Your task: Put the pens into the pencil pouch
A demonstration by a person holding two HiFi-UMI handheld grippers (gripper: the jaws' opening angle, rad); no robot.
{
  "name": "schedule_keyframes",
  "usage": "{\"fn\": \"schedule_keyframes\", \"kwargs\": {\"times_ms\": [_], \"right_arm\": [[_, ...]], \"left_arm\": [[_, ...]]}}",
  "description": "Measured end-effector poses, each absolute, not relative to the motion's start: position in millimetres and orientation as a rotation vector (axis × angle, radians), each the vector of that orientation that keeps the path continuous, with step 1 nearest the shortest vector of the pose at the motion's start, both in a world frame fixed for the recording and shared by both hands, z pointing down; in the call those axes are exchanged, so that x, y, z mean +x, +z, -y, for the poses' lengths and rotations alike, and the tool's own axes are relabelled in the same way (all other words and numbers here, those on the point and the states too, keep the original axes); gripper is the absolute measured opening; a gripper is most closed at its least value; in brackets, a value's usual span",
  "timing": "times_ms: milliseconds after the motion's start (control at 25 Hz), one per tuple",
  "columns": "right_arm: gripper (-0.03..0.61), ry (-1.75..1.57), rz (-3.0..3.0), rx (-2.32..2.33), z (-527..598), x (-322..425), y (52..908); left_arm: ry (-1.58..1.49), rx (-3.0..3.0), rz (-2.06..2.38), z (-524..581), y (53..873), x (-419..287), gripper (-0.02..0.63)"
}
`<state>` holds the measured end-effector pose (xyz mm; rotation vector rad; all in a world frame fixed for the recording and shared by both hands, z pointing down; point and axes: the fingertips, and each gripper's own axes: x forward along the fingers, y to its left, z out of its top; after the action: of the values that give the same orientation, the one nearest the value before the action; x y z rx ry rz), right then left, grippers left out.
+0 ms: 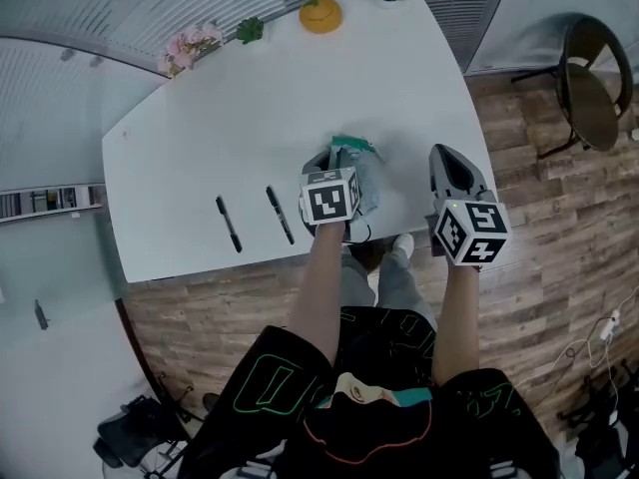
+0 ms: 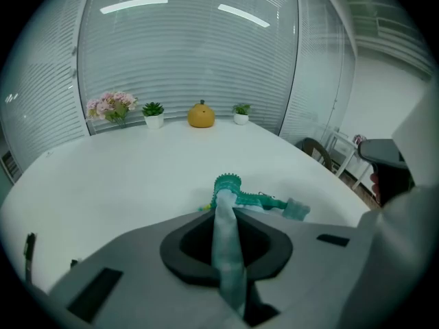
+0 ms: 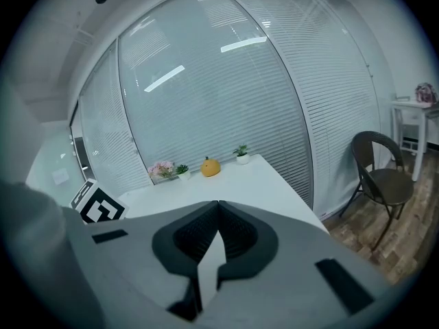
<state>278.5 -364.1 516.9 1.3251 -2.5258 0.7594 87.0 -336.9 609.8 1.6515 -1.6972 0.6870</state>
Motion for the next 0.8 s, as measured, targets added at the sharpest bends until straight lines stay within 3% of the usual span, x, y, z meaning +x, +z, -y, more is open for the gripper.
{"fn": "schedule_keyframes", "kwargs": {"times_ms": [440,800], "right_arm": [[0.000,0.626,2.606,1.247,354.3,236.9,474.7],[0.000,0.444,2.763,1.097,344.8,161.0,413.6]], "left_arm": [[0.021,2.000,1.773,331.4,507.5,51.9,0.018],[-0.315,2.221,1.905,296.5,398.6,-14.5,0.020]]}}
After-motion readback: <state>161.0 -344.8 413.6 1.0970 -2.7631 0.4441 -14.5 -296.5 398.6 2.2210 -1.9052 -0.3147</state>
